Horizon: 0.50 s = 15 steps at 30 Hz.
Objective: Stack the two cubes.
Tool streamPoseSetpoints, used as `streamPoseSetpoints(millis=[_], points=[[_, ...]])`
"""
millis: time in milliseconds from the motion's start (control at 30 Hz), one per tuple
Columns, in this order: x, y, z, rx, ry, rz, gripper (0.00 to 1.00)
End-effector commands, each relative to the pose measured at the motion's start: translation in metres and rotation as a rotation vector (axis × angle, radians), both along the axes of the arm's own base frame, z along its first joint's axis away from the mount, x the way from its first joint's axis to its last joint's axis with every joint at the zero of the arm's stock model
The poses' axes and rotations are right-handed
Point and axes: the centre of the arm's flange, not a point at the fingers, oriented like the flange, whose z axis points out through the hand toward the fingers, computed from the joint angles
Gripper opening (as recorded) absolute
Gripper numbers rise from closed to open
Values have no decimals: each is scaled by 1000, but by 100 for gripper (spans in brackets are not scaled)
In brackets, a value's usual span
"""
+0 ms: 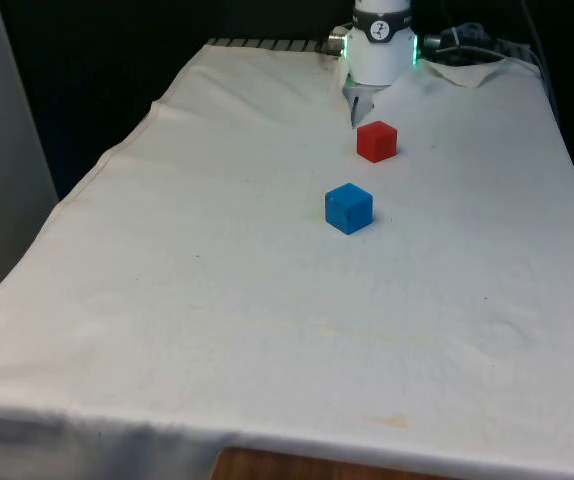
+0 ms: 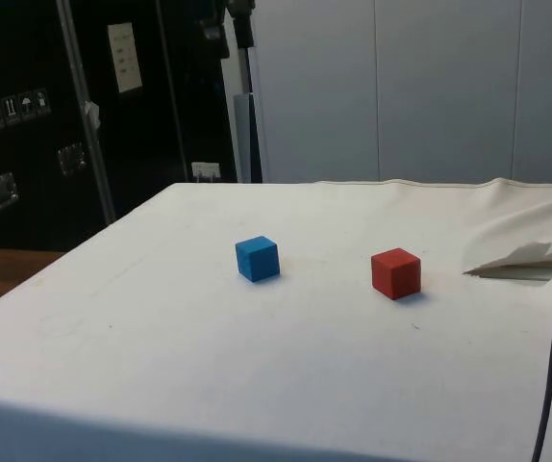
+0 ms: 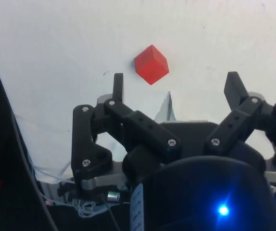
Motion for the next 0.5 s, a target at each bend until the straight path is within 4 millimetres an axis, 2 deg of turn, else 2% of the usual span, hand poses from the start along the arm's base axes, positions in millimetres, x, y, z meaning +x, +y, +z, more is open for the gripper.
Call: streamPoseSetpoints(millis=[0,167,200,467], points=[[-3,2,1,-5,-16,-5,100],[-14,4,-2,-1,-31,-13,100],[-10,2,-3,1,-13,-7,100],[-30,8,-8,5,-49,-31,100]])
